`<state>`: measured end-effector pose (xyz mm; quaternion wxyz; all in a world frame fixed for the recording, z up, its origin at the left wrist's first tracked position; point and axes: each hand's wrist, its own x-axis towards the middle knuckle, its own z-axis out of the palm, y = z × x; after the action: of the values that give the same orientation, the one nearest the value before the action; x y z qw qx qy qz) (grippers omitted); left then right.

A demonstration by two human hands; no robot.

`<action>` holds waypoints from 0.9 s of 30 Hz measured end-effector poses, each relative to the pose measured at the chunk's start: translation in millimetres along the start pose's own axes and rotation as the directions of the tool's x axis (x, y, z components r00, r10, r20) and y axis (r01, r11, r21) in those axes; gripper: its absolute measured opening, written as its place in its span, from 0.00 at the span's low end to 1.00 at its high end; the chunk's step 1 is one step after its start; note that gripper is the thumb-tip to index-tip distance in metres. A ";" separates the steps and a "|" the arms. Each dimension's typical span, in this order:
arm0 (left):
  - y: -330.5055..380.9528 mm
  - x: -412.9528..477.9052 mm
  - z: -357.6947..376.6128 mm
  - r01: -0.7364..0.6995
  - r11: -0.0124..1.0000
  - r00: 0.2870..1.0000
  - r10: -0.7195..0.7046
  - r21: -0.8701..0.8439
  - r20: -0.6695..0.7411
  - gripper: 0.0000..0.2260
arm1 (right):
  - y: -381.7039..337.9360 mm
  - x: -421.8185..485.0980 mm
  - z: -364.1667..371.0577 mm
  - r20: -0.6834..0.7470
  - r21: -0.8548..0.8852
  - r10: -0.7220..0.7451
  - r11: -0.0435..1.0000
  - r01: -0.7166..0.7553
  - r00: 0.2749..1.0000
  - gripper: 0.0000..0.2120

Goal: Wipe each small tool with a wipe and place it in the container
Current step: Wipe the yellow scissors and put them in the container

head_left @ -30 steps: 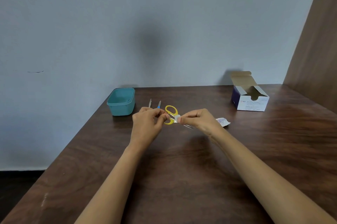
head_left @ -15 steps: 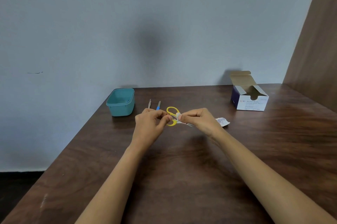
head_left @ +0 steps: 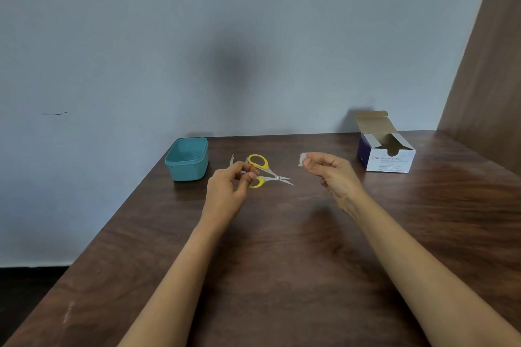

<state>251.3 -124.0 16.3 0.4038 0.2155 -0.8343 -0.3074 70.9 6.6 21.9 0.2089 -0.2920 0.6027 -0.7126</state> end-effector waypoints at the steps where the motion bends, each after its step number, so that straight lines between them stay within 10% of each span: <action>1: 0.0 0.1 -0.4 0.005 1.000 1.000 -0.005 -0.002 -0.001 0.05 | -0.7 0.0 -2.3 0.001 -0.022 -0.024 0.999 0.024 1.000 0.09; 7: 2.4 -1.1 -0.8 0.016 1.000 1.000 -0.017 -0.007 -0.010 0.06 | -10.0 -3.0 -9.2 0.063 -0.117 -0.054 0.991 0.061 0.997 0.03; 16: 2.9 -2.0 -0.5 0.049 0.991 0.995 -0.060 -0.121 -0.082 0.09 | -0.8 -3.0 -1.0 0.132 -0.137 0.278 0.956 -0.260 0.952 0.02; 27: 0.9 -2.5 7.4 0.001 0.998 0.994 -0.007 -0.060 -0.109 0.10 | 3.3 -12.4 17.6 0.153 -0.127 0.235 0.968 -0.216 0.960 0.01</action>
<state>246.7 -119.3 11.9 0.4544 0.2214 -0.8010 -0.3208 91.6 1.1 18.4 0.3222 -0.2908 0.6504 -0.6234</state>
